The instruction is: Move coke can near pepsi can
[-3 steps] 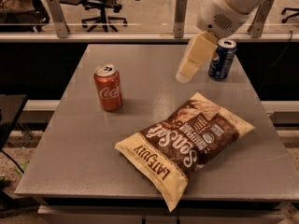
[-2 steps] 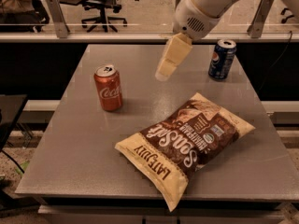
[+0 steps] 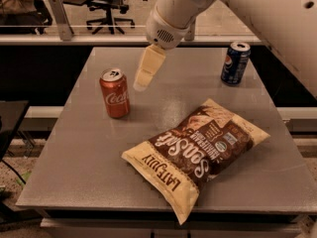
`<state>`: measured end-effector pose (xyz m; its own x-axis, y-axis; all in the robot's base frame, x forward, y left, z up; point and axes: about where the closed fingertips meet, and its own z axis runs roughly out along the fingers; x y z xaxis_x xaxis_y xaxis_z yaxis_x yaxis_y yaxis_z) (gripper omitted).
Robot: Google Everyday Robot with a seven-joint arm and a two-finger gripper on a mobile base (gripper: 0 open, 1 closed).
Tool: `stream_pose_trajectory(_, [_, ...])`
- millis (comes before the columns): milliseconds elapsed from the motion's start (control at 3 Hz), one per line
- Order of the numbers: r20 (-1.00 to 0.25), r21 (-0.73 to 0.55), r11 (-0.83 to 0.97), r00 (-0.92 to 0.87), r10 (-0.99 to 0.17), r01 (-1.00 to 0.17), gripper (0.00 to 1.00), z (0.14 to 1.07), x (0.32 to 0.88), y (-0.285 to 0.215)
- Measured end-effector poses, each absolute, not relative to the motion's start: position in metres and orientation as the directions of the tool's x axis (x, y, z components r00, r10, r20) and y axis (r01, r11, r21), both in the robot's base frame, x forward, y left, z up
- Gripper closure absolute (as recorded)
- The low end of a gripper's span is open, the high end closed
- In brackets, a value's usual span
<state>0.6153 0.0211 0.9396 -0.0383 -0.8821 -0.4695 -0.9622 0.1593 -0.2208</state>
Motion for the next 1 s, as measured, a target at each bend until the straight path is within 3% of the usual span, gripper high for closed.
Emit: stream_pose_trajectory(1000, [-0.469, -0.189, -0.070, 0.153, -0.870, -0.980, 0.00, 0.914, 0.598, 0.088])
